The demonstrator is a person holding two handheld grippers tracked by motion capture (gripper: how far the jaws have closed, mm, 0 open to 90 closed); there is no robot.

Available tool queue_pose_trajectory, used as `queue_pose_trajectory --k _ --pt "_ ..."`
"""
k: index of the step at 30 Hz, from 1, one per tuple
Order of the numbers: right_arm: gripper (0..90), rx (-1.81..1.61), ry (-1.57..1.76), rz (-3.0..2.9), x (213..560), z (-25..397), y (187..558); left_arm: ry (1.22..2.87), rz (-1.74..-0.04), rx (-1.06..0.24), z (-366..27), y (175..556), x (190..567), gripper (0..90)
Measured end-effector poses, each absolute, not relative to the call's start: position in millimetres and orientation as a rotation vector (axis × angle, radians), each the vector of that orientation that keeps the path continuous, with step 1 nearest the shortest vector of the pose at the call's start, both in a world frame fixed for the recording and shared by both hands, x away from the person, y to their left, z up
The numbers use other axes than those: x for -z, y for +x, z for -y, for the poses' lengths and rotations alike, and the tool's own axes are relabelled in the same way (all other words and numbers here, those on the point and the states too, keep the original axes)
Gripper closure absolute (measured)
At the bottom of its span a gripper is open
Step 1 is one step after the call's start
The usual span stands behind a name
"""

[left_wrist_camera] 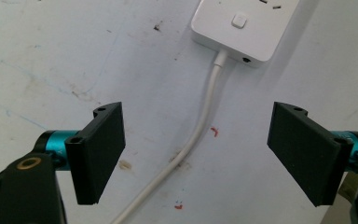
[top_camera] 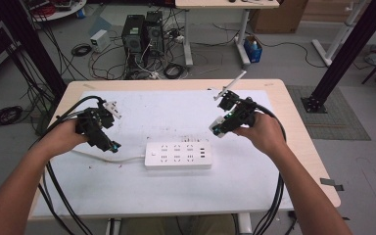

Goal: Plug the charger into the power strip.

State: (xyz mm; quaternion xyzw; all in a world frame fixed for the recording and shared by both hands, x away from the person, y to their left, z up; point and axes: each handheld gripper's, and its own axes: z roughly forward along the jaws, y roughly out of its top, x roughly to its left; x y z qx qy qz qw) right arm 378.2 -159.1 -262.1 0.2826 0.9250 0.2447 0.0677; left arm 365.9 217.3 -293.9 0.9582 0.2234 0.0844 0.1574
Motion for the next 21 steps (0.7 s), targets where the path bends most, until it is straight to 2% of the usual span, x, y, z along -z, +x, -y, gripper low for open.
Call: queue_pose_trajectory --k 1,3,8,14,21 --pt "62.0 -0.725 0.829 -2.807 263 154 380 2.745 -0.647 -0.240 -217 366 296 18.0" --pt "62.1 -0.689 0.784 -2.837 269 145 386 2.750 -0.646 -0.225 -218 365 301 5.1" --pt "62.1 -0.590 0.688 -2.879 283 127 393 2.735 -0.624 -0.211 -220 363 309 5.1" --pt "62.1 -0.405 0.469 -2.949 317 90 403 2.765 -0.556 -0.176 -221 363 323 5.1" --pt "62.1 -0.328 0.315 -3.013 336 61 406 2.761 -0.558 -0.175 -221 366 325 5.1"
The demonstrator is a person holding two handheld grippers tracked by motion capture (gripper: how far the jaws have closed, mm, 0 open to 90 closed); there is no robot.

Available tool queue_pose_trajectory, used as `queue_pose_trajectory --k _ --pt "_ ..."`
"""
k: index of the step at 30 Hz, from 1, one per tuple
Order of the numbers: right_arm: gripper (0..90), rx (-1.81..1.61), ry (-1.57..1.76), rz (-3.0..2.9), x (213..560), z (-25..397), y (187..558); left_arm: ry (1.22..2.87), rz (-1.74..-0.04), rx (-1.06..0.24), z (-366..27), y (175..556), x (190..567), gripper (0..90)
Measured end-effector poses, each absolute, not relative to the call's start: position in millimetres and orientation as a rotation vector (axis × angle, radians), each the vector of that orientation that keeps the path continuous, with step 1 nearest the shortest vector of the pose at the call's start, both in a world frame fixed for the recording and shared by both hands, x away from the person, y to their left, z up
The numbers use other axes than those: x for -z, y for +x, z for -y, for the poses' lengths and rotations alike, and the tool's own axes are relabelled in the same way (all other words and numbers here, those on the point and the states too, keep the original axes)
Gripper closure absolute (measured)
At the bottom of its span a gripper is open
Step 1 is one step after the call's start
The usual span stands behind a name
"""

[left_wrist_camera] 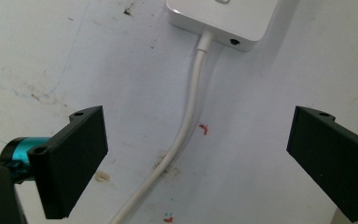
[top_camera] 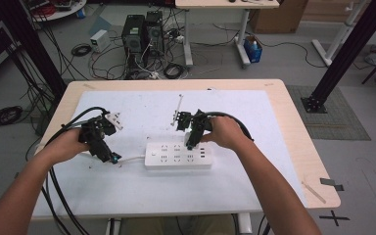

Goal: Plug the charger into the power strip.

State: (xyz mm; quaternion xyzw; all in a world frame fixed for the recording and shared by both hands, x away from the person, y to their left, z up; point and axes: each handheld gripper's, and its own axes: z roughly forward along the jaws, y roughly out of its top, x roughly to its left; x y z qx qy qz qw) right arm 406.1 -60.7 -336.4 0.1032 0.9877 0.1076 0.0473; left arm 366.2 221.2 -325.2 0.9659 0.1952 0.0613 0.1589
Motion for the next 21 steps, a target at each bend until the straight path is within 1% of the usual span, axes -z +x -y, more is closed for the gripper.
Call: queue_pose_trajectory --k 4,10,17,21 --pt "62.1 -0.280 0.272 -3.026 345 55 410 2.768 -0.567 -0.215 -222 368 325 5.2" --pt "62.1 -0.259 0.172 -3.046 354 51 412 2.764 -0.562 -0.208 -224 369 328 5.1" --pt "62.4 -0.245 0.101 -3.068 355 53 414 2.766 -0.547 -0.193 -225 370 329 5.2" --pt "62.5 -0.184 0.048 -3.060 358 45 413 2.767 -0.548 -0.184 -224 371 329 5.1"
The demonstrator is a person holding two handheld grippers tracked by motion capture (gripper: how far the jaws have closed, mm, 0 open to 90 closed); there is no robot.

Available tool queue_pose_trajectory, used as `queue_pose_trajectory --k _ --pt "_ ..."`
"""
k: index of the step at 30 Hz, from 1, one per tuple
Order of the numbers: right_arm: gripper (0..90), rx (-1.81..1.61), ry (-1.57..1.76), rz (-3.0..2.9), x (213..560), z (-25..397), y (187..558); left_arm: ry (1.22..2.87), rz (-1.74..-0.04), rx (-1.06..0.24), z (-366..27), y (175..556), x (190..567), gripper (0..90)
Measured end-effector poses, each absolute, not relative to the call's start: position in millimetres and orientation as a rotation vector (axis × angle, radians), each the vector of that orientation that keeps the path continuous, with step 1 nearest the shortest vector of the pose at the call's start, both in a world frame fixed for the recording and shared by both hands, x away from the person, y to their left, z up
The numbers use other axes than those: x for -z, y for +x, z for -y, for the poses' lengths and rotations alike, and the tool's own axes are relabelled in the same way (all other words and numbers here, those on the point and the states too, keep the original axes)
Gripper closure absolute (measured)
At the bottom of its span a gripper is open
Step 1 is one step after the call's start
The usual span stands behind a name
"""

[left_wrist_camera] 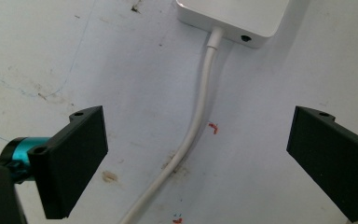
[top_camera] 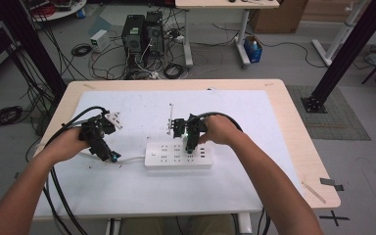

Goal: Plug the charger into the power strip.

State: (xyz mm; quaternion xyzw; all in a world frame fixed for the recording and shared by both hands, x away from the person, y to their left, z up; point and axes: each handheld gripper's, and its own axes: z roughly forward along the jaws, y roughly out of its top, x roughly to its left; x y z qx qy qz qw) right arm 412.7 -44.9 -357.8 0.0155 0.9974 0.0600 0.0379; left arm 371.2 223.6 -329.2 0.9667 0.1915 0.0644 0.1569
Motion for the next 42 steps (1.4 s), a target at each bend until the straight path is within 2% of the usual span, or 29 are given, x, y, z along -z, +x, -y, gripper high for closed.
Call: queue_pose_trajectory --k 18,22,30,37,42 --pt "62.8 -0.187 0.059 -3.095 366 44 419 2.765 -0.556 -0.157 -225 376 331 5.2" --pt "62.8 -0.160 -0.009 -3.033 367 42 409 2.756 -0.538 -0.148 -223 379 333 5.1" --pt "62.7 -0.214 0.029 -3.086 369 45 418 2.763 -0.525 -0.116 -221 385 334 5.1" --pt "62.7 -0.195 0.028 -3.038 371 44 410 2.748 -0.530 -0.125 -224 388 333 5.1" --pt "62.7 -0.251 0.070 -3.119 372 48 424 2.740 -0.528 -0.123 -224 391 332 5.2"
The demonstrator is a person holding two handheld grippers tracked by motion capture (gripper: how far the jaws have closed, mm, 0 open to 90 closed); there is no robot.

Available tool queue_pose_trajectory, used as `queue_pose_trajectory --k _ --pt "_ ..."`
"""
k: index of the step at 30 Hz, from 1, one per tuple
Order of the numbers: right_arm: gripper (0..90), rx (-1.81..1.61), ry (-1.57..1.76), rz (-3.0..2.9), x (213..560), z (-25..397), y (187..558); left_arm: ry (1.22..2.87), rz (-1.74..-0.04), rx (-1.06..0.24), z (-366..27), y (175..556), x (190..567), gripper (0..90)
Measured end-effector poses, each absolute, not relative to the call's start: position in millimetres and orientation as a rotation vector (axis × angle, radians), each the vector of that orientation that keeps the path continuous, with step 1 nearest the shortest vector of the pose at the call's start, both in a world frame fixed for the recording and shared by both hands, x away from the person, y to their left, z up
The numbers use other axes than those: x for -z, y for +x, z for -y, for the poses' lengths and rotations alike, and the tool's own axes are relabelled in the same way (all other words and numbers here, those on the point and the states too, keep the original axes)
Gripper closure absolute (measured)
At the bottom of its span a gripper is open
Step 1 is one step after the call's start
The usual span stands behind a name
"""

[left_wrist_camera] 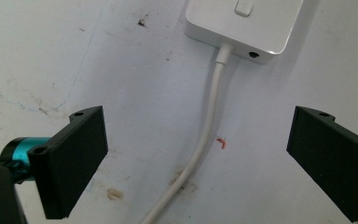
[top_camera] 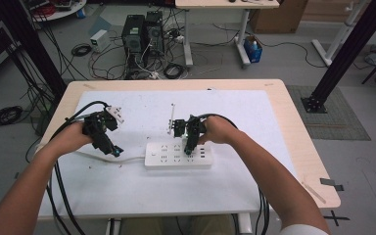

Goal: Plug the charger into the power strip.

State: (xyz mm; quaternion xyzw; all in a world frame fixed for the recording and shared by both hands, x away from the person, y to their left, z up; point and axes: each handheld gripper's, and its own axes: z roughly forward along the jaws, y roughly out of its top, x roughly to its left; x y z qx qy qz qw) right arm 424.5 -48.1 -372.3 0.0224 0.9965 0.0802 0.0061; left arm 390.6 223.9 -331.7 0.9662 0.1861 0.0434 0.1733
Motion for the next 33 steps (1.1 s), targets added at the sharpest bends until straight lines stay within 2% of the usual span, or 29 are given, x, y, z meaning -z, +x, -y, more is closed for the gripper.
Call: queue_pose_trajectory --k 13,14,15,17,18,21,23,27,32,33 --pt "61.0 -0.236 0.081 -3.105 376 47 422 2.750 -0.514 -0.117 -220 389 333 5.1" --pt "49.5 -0.225 0.089 -3.107 376 47 422 2.754 -0.513 -0.115 -219 390 333 5.1" --pt "33.5 -0.215 0.128 -3.099 378 46 422 2.753 -0.515 -0.115 -219 389 333 5.1" --pt "29.1 -0.349 0.245 -3.097 373 51 426 2.759 -0.507 -0.113 -219 388 333 5.1" --pt "23.8 -0.428 0.299 -3.102 369 55 428 2.763 -0.501 -0.111 -219 389 333 5.1" --pt "20.7 -0.548 0.436 -3.062 356 71 430 2.751 -0.513 -0.106 -221 391 332 5.1" --pt "12.3 -0.592 0.542 -2.991 345 89 430 2.735 -0.532 -0.108 -223 392 332 5.1" --pt "12.2 -0.691 0.673 -2.916 322 137 429 2.724 -0.539 -0.096 -227 394 331 5.1" --pt "10.7 -0.622 0.923 -2.822 308 200 422 2.721 -0.563 -0.108 -231 396 331 5.1" --pt "1.7 -0.560 0.964 -2.819 309 210 421 2.723 -0.564 -0.115 -231 396 330 5.1"
